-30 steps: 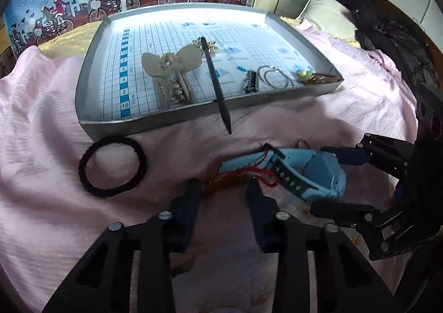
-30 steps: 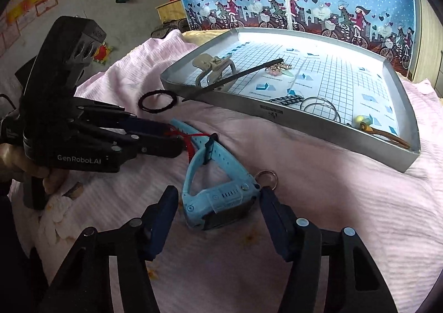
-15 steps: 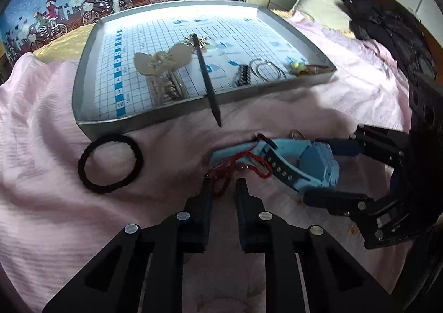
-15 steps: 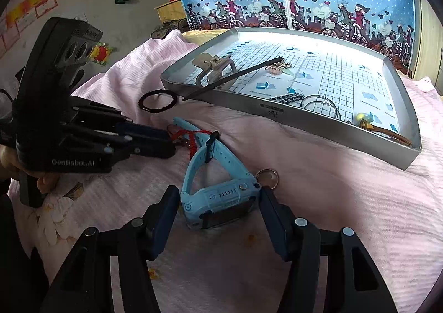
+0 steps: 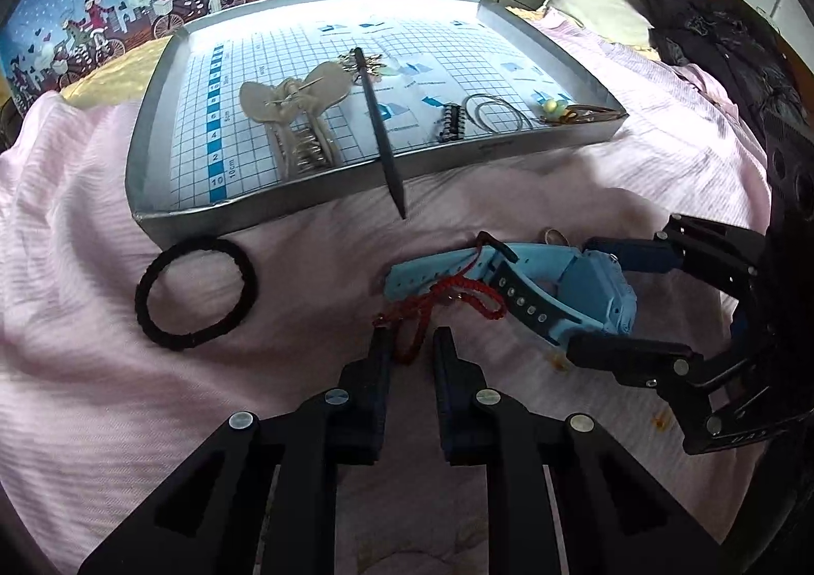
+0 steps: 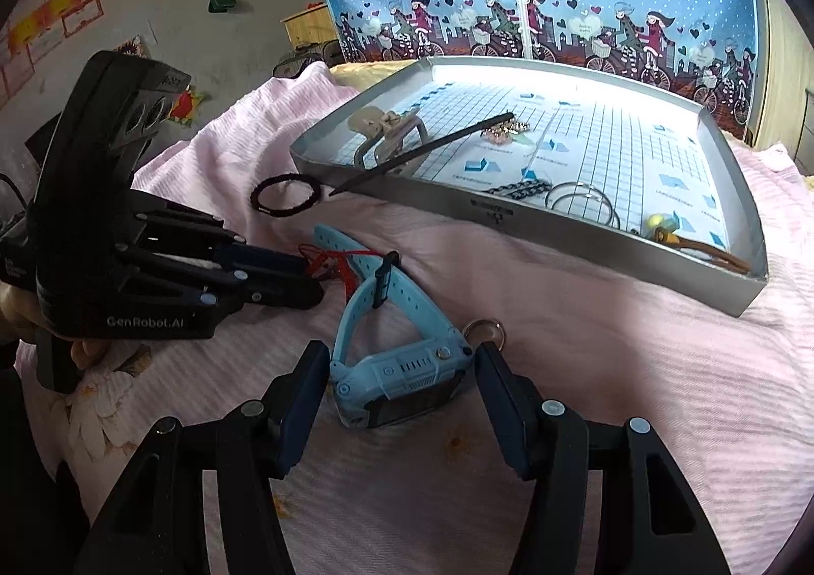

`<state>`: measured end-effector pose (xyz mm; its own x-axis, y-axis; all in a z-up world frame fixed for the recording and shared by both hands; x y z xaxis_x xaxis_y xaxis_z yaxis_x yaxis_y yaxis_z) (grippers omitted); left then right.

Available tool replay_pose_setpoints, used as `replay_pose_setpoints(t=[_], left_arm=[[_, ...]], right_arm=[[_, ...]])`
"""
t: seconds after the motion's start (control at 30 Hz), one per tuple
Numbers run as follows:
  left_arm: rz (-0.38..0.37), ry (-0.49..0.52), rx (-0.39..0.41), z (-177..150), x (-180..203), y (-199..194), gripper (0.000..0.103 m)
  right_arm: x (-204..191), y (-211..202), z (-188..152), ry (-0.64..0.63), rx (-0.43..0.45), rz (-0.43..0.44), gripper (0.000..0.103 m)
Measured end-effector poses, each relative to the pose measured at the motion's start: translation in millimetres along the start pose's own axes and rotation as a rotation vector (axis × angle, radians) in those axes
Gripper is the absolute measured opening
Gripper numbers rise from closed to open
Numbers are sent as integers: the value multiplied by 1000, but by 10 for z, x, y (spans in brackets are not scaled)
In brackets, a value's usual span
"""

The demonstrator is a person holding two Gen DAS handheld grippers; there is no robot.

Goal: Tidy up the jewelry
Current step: 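Grasp the red string bracelet with the left gripper while the right grasps the blue watch, then lower the red bracelet into the tray with the left gripper while the right lowers the blue watch in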

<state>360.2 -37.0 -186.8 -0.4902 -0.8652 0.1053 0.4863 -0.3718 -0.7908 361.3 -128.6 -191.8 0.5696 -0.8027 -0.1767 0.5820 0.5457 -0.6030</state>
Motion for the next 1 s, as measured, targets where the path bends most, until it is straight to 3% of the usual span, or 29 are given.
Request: replay_pose_setpoints(t=[0.03,0.13,0.37,0.53,0.77,1.0], left_arm=[[-1,7,1,-6,22,-3,6],[2,4,-3,-12,67,-8,5],[-30,-161,-20,-70,75,-149,3],[-24,-208,-17,-106,120,-352,2],[-42,-258,82,-55,221,-762,2],[-10,-288,203,103,99,-1010,2]], right_arm=[[-3,3,1,1,1,3,57],[-5,24,-6,3,-2,9,57],[-11,36,-28,5,-13,11,55],[-7,-26,-15,12,-22,3,54],[-87,-255,100,-17,37,-15,54],[-2,-506,230,5,120,-72,54]])
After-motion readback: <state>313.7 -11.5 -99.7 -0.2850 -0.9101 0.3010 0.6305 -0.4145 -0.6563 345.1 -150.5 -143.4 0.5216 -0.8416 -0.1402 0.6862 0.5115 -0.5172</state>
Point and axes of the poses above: each gripper's, at about its wrist camera, not at the fingertips, and y roughly the way its jaws point, x to its right, z to its top, the point moved 8 cm from there along y, roughly the way its jaws point, and after that the axes turned 9 degrees about x, right-handed, at the moved point
